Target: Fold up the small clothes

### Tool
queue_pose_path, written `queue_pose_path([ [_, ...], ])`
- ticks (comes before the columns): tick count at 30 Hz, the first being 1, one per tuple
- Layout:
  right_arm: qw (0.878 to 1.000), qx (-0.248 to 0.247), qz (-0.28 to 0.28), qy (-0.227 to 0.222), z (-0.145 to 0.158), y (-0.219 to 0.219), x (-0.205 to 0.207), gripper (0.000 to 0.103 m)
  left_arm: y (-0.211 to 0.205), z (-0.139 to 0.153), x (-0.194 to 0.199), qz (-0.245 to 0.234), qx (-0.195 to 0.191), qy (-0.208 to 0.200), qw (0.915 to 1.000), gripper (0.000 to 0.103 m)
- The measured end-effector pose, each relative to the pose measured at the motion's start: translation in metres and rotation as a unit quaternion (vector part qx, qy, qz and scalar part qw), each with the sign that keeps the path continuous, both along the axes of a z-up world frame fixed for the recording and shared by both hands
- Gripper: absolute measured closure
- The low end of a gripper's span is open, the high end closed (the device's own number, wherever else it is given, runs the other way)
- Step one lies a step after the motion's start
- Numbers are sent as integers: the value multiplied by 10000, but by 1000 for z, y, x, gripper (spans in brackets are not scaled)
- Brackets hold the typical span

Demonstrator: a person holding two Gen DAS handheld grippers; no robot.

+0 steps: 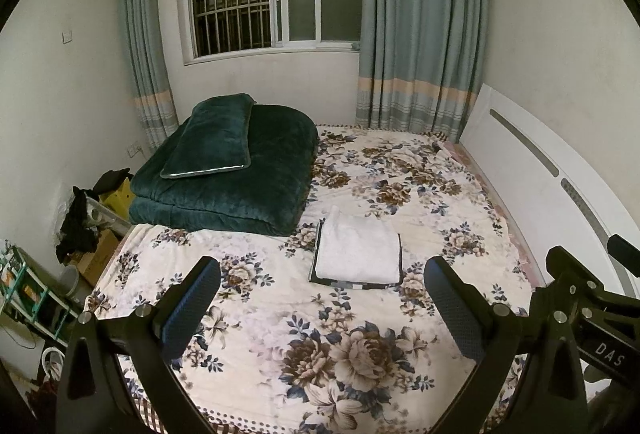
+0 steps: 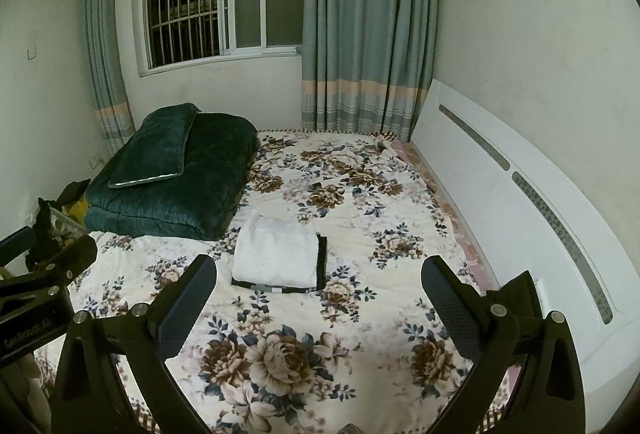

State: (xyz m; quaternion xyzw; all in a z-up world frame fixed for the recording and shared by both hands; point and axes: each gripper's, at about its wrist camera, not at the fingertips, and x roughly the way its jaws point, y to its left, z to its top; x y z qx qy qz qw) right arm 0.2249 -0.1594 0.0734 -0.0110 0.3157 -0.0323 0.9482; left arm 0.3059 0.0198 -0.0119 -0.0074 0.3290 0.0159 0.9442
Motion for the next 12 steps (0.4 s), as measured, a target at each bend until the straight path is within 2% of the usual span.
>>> queue_pose_path([
  [12,10000,7,5,1,1,2,1,0,6,7,2,38,16,-25,10000,0],
])
